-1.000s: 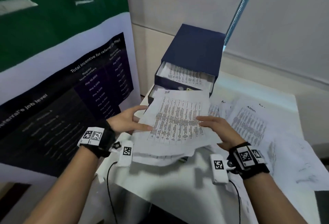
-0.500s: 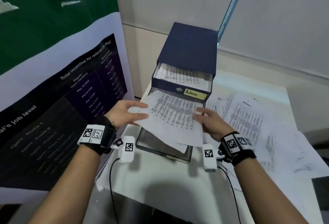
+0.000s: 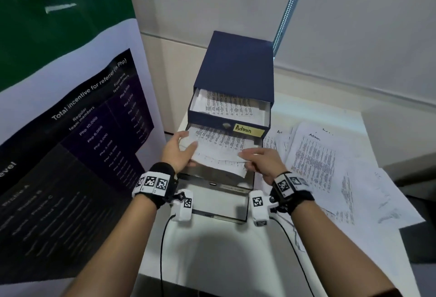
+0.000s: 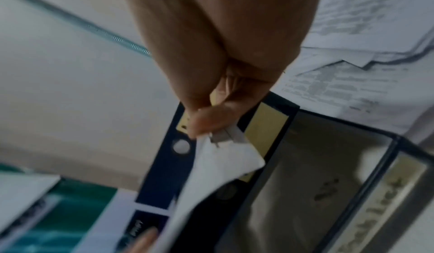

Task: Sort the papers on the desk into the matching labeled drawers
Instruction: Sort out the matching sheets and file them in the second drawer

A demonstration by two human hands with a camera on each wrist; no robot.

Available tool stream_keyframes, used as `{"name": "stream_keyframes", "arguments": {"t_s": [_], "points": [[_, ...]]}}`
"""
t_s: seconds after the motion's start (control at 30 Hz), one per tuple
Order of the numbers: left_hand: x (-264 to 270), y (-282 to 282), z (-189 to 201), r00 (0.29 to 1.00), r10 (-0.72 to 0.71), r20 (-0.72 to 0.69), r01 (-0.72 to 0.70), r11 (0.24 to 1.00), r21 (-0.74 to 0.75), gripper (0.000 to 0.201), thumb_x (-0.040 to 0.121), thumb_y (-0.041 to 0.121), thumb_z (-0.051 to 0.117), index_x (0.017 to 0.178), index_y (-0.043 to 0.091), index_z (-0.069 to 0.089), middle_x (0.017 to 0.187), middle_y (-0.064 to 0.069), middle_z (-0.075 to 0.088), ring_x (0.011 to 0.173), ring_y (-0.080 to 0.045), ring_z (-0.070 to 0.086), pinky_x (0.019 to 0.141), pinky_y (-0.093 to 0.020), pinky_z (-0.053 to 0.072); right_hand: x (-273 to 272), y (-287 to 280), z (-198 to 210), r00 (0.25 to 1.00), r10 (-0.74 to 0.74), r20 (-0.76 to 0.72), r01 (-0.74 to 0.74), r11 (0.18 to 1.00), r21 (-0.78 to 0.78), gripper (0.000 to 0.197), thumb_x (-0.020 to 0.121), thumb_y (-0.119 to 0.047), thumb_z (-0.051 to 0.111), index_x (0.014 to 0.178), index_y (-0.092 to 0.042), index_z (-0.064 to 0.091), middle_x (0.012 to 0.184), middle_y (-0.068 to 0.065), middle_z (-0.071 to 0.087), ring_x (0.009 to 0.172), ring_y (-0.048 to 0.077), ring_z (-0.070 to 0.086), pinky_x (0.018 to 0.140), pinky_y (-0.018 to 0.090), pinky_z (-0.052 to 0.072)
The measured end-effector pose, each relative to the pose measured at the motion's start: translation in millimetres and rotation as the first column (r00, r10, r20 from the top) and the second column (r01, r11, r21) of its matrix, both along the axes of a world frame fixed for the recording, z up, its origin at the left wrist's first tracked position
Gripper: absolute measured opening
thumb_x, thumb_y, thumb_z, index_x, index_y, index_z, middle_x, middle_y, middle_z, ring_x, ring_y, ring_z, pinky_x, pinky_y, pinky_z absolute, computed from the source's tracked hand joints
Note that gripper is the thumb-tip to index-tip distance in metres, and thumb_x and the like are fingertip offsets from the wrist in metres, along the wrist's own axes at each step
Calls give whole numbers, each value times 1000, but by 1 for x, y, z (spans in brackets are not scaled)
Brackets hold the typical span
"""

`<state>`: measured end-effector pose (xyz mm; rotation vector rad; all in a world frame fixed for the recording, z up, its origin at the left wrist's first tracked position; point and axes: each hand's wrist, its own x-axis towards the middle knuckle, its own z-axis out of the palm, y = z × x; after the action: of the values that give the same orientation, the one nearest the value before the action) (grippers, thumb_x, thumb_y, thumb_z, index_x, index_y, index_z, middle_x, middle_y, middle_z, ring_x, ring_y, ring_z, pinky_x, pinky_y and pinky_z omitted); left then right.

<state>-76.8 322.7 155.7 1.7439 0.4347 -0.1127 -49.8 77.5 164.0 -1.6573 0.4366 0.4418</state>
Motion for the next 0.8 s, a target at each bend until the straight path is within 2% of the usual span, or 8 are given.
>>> {"name": "stream_keyframes", "arguments": {"t_s": [0.07, 0.13, 0.23, 0.4, 0.53, 0.6, 0.67, 0.8], "points": [[8, 0, -6, 998, -8, 61, -7, 971, 238, 27, 90, 11, 67, 116, 17, 67, 121, 0, 65, 94, -25, 71, 85, -37, 59, 4, 8, -2, 995, 38, 96, -22, 985, -169, 24, 80, -22, 81, 92, -3, 73, 60, 8, 67, 40, 11, 54, 43, 18, 46], [16, -2, -10, 997, 6, 76, -27, 959, 282, 25, 89, 7, 66, 111, 15, 73, 120, -5, 69, 113, -21, 64, 105, -33, 46, 6, 12, -1, 983, 141, 117, -109, 963, -246, 27, 85, -34, 75, 93, -9, 70, 51, 7, 64, 38, 12, 54, 40, 18, 42], [28, -9, -11, 999, 29, 45, -39, 969, 244, 27, 92, 5, 60, 116, 12, 72, 124, -6, 68, 120, -20, 59, 109, -26, 39, 6, -2, 2, 975, 210, 77, -197, 968, -153, 33, 86, -42, 71, 102, -13, 69, 55, 8, 64, 48, 21, 60, 43, 23, 46], [52, -18, -20, 999, -12, -32, 21, 959, 281, 37, 96, 8, 55, 132, 10, 61, 137, -5, 59, 129, -22, 52, 111, -25, 33, 3, -73, -4, 982, 181, 59, -170, 972, -160, 18, 92, -24, 68, 103, -10, 70, 86, 13, 74, 47, 14, 52, 40, 21, 40], [74, -32, -21, 966, -210, -153, 260, 795, 549, 38, 97, 11, 52, 134, 7, 56, 135, -20, 56, 125, -36, 51, 108, -36, 40, 7, -147, -48, 1000, 11, -27, -20, 932, -361, 20, 93, -13, 65, 109, -2, 68, 90, 13, 72, 57, 19, 63, 54, 29, 56], [77, -39, -23, 921, -266, -285, 389, 598, 701, 42, 98, 21, 49, 139, 11, 50, 137, -28, 46, 125, -44, 46, 107, -43, 39, 10, -176, -75, 987, 116, -114, -162, 780, -605, 38, 93, -25, 65, 126, -6, 62, 110, 12, 71, 89, 28, 70, 88, 43, 56], [73, -46, -22, 895, -253, -369, 445, 427, 787, 45, 99, 28, 43, 141, 13, 48, 134, -31, 45, 122, -45, 46, 104, -45, 40, 9, -196, -99, 920, 286, -267, -381, 505, -775, 61, 94, -41, 60, 144, -10, 43, 143, 12, 51, 126, 32, 53, 109, 44, 41], [57, -73, 10, 924, -199, -326, 378, 340, 861, 49, 99, 36, 35, 122, 1, 61, 119, -29, 57, 114, -41, 53, 98, -43, 44, -11, -204, -139, 775, 472, -421, -571, 235, -787, 69, 95, -56, 43, 145, -11, 34, 158, 14, 25, 135, 34, 38, 106, 49, 41]]}}
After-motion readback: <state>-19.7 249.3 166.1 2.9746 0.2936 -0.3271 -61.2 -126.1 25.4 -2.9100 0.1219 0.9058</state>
